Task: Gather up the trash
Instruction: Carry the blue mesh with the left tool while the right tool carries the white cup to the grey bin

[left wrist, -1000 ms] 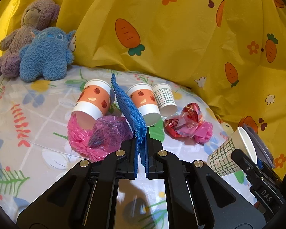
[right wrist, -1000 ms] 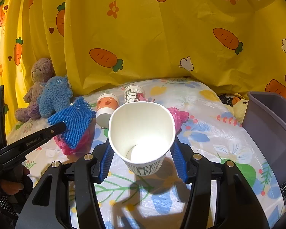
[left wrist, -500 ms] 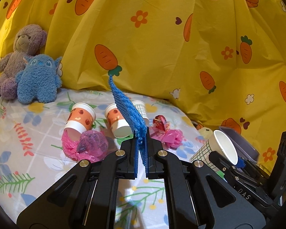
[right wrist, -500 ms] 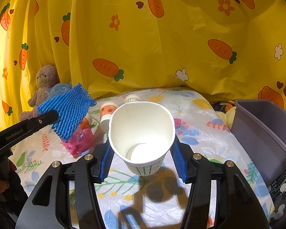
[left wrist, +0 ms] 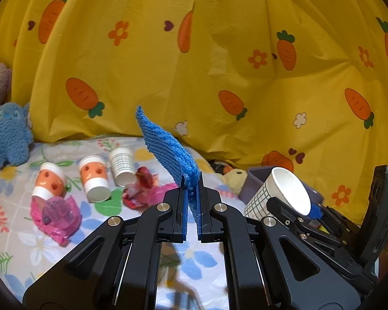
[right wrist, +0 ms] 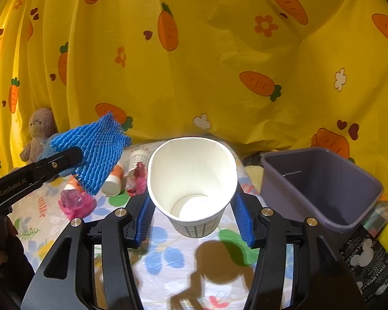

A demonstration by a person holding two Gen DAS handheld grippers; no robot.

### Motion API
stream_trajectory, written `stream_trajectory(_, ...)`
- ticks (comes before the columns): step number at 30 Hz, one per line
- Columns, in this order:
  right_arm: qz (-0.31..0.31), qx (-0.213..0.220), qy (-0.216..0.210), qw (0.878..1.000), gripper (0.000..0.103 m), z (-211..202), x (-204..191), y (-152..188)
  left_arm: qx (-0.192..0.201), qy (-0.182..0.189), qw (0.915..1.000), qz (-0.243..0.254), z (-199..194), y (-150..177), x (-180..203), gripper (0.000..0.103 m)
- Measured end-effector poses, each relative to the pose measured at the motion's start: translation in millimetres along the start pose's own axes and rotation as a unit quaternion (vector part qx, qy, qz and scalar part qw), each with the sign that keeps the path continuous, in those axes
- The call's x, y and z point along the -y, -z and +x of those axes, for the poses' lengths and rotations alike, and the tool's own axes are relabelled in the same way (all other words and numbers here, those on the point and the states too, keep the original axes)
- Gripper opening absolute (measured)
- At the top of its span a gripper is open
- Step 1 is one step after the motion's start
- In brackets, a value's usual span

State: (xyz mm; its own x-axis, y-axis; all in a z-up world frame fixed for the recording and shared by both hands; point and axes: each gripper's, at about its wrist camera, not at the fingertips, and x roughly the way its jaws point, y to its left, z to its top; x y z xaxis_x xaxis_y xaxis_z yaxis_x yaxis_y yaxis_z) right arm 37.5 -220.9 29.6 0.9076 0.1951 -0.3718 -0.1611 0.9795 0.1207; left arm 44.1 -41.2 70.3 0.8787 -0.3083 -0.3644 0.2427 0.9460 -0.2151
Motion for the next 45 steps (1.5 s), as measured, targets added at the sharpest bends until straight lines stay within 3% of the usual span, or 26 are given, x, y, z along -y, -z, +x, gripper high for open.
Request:
stream_trajectory(6, 0.011, 0.023, 0.079, 0.997, 0.054, -2.9, 52.4, -19.0, -0.014, 0.067, 0.9971, 0.033, 39.6, -13.7, 62.0, 0.004)
stream_trajectory(12, 0.040, 0.015, 0.144, 0.989, 0.055, 4.1, 110.0, -20.1, -0.028, 0.134, 0.9890, 0.056, 77.4, -19.7, 114.7, 0.004)
stream_trajectory(21, 0.072, -0.006, 0.184, 0.980, 0.055, 12.6, 157.7, -6.7, -0.054, 0.200, 0.9748, 0.084, 123.0, -11.8, 157.7, 0.004)
stream_trajectory(32, 0.077, -0.027, 0.196, 0.977, 0.055, 31.7, 171.7, -5.1, -0.114, 0.205, 0.9693, 0.075, 173.2, 11.6, 159.7, 0.004)
stream_trajectory(45, 0.077, -0.038, 0.197, 0.977, 0.056, 41.6, 177.8, -4.2, -0.132, 0.202, 0.9675, 0.075, 187.9, 20.0, 161.4, 0.004)
